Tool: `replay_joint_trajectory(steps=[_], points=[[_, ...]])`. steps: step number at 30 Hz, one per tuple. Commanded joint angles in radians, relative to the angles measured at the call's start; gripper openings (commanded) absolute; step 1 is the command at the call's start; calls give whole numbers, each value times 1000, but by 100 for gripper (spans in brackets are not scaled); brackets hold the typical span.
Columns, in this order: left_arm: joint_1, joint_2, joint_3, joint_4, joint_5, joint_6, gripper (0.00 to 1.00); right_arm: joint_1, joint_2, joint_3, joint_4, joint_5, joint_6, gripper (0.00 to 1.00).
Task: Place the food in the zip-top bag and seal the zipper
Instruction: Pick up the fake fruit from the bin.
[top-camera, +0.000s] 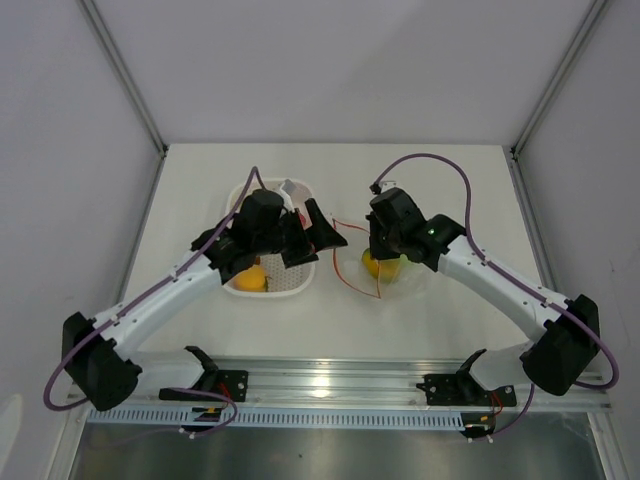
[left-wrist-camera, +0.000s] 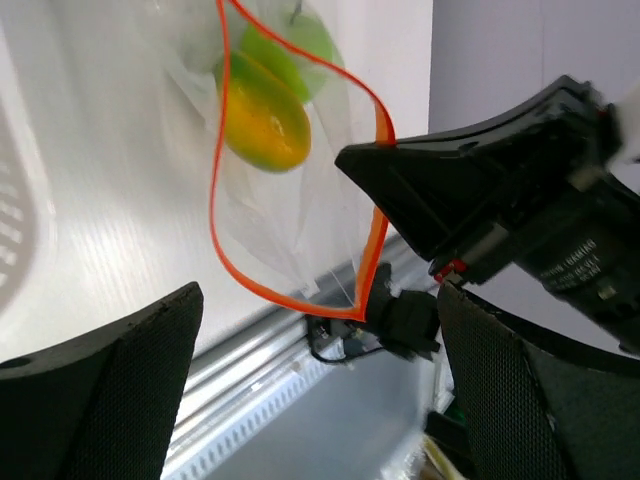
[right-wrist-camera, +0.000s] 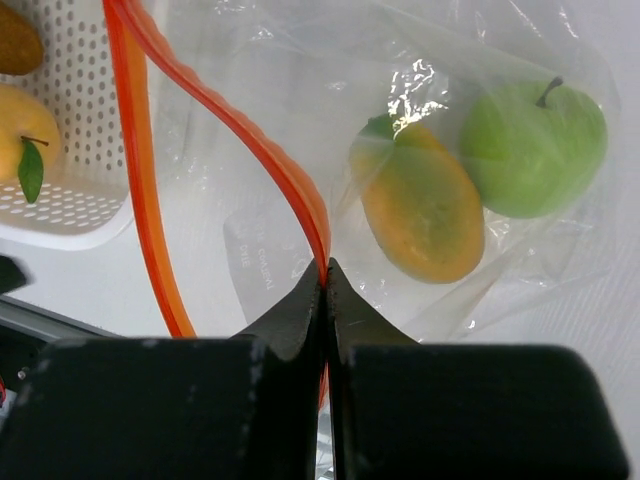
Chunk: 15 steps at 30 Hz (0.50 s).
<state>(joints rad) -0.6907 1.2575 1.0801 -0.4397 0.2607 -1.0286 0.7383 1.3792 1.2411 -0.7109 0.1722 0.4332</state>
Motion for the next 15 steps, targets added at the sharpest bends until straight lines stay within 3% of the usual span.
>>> replay_joint_trajectory(steps=[1,5,8,15], points=[[10,-95,17,-39,-170,166,99,-25,-46,18,-15,29,6,0],[29,-96,108,-160,-352,229,99,-53,-62,9,-24,30,4,0],[63,-29,196,-295,-483,187,100,-62,-63,6,-27,30,1,0],[201,216,359,-488,-540,116,99,-70,-57,3,-35,32,-4,0]])
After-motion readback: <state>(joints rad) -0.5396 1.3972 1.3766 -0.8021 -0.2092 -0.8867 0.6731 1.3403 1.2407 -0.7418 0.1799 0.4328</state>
